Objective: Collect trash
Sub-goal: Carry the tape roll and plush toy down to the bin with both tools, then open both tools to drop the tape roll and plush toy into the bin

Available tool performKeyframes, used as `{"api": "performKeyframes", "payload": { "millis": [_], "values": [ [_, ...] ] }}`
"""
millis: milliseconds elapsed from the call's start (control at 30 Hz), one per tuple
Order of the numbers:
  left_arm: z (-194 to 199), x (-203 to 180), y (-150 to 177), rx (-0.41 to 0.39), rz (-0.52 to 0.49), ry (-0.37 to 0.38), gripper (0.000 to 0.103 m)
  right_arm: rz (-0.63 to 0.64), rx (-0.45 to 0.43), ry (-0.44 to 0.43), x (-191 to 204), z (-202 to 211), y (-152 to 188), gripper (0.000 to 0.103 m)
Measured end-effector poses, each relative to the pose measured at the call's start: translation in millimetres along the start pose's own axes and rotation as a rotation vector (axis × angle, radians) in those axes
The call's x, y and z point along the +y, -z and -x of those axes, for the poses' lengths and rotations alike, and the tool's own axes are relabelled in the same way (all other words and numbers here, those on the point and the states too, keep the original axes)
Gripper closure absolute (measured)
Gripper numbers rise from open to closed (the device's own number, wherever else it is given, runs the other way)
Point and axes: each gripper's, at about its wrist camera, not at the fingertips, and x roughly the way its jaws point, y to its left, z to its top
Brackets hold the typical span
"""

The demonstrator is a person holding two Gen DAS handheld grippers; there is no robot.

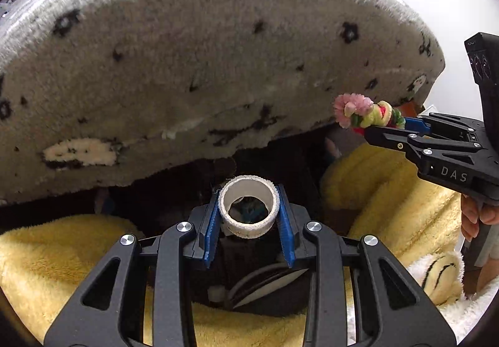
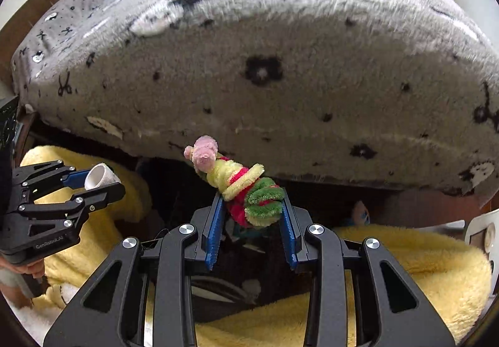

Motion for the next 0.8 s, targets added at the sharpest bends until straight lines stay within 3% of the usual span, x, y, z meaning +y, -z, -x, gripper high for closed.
{"api": "performKeyframes", "payload": {
  "millis": [433, 800],
  "values": [
    [-55.4, 16.2, 4.7, 0.148, 0.030, 0.004, 0.072, -0.053, 0.146, 0.025, -14.6, -58.1, 9.1, 0.069],
    [-81.9, 20.7, 6.6, 0.210, 0.044, 0.064, 0.072, -0.048, 0.210, -0.012, -13.8, -86.0, 7.6, 0.069]
  ]
}}
